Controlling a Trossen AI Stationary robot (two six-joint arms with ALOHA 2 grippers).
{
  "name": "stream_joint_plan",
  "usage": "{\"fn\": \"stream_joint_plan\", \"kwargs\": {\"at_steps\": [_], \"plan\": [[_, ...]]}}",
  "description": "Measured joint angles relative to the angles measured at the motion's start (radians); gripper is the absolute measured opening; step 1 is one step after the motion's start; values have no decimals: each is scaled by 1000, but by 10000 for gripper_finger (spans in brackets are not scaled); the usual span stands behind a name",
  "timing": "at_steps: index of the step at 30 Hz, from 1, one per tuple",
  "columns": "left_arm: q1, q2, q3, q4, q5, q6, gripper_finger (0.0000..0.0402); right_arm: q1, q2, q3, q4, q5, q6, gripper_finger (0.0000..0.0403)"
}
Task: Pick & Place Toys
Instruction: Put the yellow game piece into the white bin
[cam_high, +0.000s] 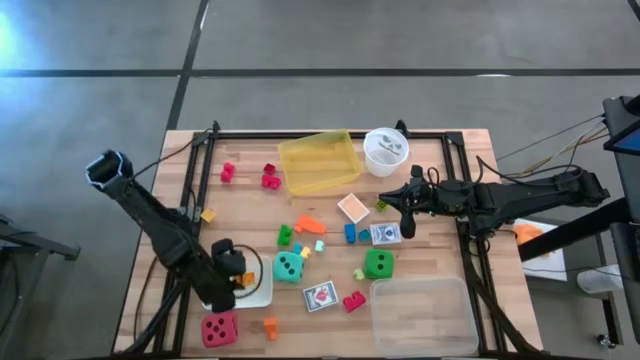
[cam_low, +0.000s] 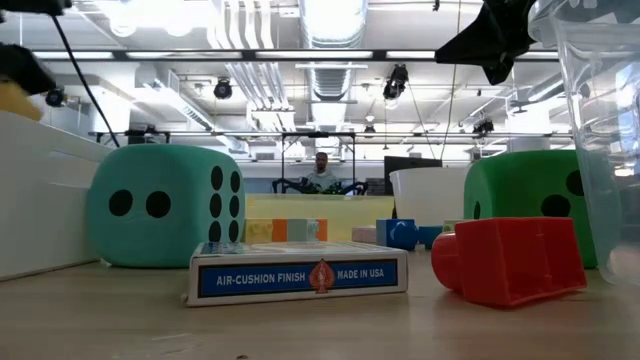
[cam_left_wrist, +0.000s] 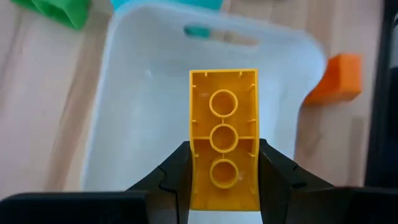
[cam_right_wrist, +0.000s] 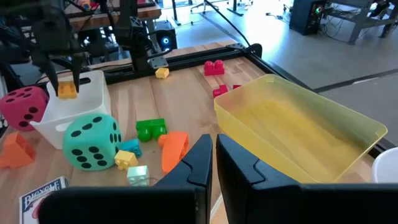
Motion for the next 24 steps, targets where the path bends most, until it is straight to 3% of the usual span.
{"fn": "stream_joint_plan", "kwargs": {"at_steps": [20, 24], "plan": [[-14, 257, 0, -1, -16, -63, 117, 0, 0, 0, 0, 0, 0, 20], [-14, 277, 0, 1, -17, -64, 137, 0, 0, 0, 0, 0, 0, 20]]}}
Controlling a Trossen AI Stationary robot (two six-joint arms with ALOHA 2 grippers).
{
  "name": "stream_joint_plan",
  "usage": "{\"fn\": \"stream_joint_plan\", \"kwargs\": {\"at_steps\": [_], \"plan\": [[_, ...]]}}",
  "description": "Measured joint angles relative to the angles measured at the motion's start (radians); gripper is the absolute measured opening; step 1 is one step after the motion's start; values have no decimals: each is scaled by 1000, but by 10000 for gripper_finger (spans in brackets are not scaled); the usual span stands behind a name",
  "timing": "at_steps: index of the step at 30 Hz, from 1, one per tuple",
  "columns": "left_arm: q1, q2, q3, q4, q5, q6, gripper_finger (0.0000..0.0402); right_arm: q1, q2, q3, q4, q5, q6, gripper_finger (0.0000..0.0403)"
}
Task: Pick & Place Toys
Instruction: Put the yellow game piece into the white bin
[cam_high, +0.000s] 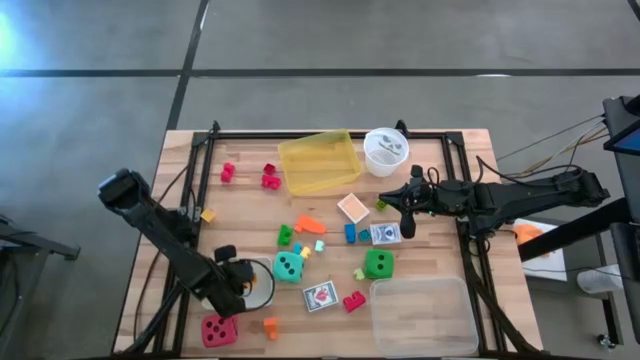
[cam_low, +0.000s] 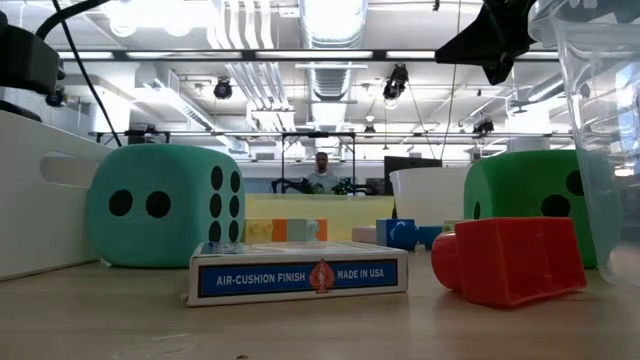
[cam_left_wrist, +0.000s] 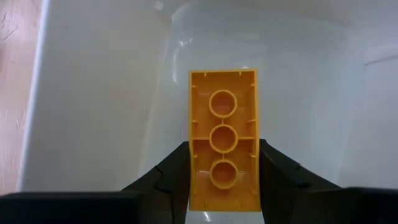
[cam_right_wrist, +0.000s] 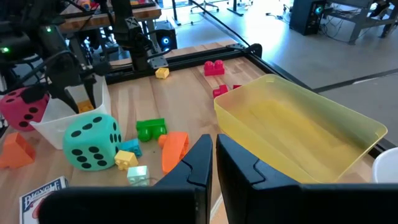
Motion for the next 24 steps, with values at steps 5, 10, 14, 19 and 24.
{"fn": "stream_joint_plan", "kwargs": {"at_steps": [5, 10, 14, 19, 24], "plan": [[0, 8, 0, 7, -2, 0, 149, 0, 0, 0, 0, 0, 0, 20], [0, 8, 0, 11, -2, 0, 143, 0, 0, 0, 0, 0, 0, 20], [0, 8, 0, 23, 5, 0, 138, 0, 0, 0, 0, 0, 0, 20], [0, 8, 0, 33, 32, 0, 165, 0, 0, 0, 0, 0, 0, 20], [3, 8, 0, 30, 32, 10, 213, 0, 0, 0, 0, 0, 0, 20]]}}
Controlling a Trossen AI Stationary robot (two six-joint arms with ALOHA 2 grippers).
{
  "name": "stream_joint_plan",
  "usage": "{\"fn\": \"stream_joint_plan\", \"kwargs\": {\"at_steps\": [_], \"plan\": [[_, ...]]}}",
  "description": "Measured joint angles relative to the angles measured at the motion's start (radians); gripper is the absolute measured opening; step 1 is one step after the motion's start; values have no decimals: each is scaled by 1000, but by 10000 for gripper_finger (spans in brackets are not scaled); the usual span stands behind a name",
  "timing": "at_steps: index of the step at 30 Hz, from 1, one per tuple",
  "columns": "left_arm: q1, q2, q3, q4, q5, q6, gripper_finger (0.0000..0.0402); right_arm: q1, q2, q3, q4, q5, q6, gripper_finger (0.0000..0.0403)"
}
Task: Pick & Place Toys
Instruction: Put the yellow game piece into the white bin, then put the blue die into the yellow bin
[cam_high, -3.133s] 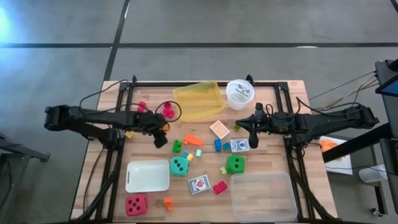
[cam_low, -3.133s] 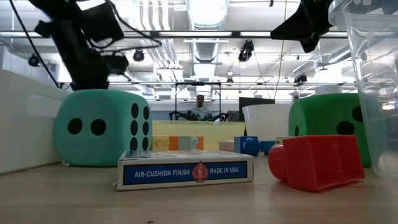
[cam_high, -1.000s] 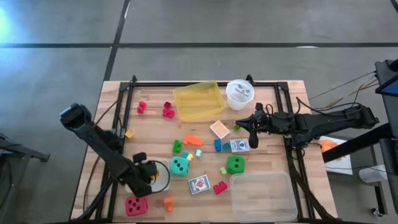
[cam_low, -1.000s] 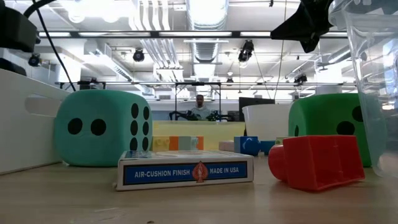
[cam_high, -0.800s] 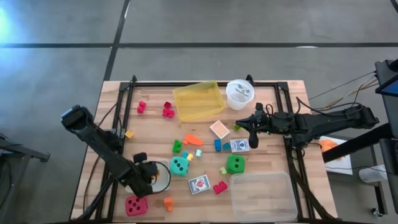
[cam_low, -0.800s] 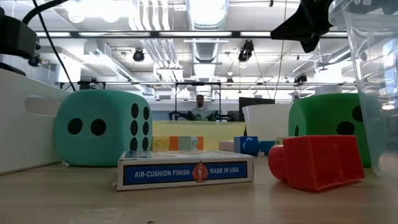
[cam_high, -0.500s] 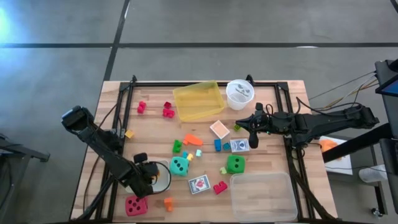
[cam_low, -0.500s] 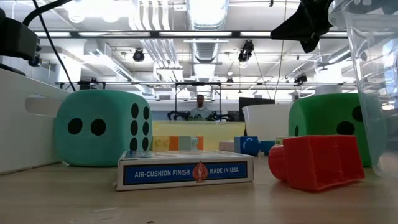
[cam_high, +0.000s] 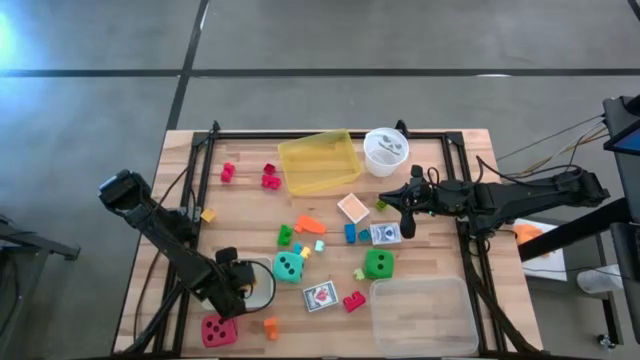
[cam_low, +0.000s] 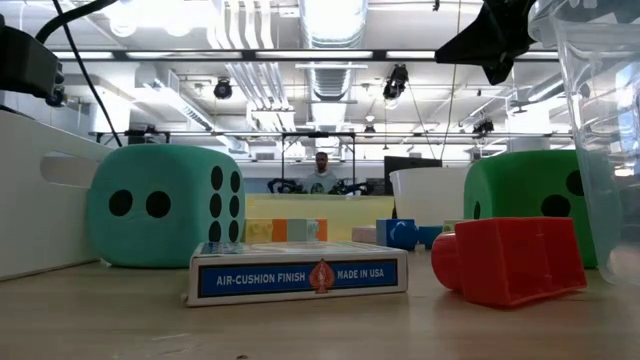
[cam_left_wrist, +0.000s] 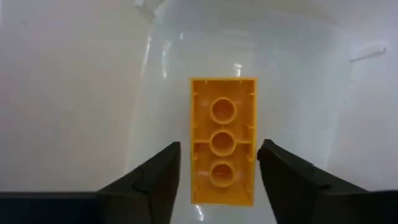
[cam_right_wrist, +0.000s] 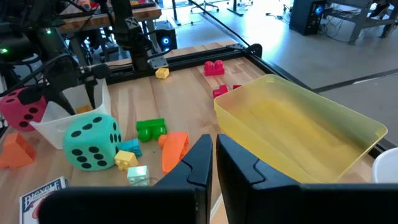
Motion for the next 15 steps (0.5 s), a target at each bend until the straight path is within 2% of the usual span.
{"fn": "stream_joint_plan", "kwargs": {"at_steps": [7, 15], "plan": [[0, 0, 0, -1, 0, 2, 262, 0, 0, 0, 0, 0, -1, 20], [9, -24, 0, -1, 35, -5, 269, 0, 0, 0, 5, 0, -3, 20]]}}
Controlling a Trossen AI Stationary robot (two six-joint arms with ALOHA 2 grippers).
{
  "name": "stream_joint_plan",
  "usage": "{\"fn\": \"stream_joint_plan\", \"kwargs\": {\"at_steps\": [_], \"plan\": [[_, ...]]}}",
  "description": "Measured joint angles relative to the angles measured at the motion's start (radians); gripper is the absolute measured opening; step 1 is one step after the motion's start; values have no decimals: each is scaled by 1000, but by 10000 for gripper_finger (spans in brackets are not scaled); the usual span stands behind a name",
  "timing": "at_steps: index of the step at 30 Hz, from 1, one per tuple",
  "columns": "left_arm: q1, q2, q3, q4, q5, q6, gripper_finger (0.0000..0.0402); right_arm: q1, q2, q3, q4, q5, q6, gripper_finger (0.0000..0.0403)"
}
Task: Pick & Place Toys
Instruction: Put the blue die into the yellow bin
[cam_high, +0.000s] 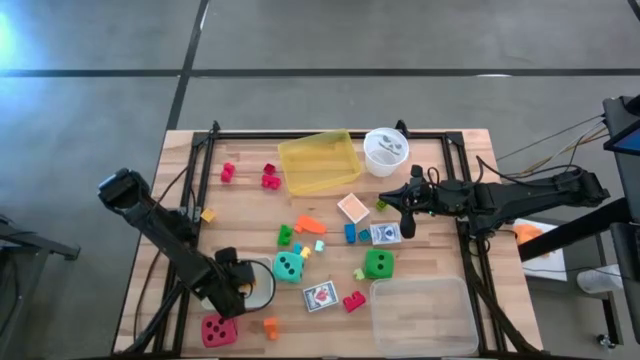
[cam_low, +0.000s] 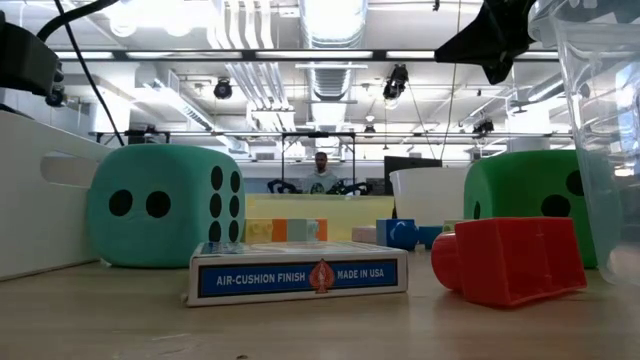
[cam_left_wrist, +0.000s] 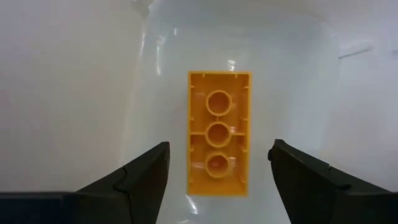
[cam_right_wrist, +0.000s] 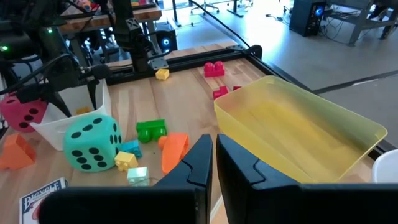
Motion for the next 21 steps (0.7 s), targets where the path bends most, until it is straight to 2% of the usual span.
{"fn": "stream_joint_plan", "kwargs": {"at_steps": [12, 21], "plan": [[15, -105, 7, 14, 36, -54, 269, 0, 0, 0, 14, 0, 2, 20], [58, -122, 143, 16, 34, -49, 269, 0, 0, 0, 14, 0, 3, 20]]}}
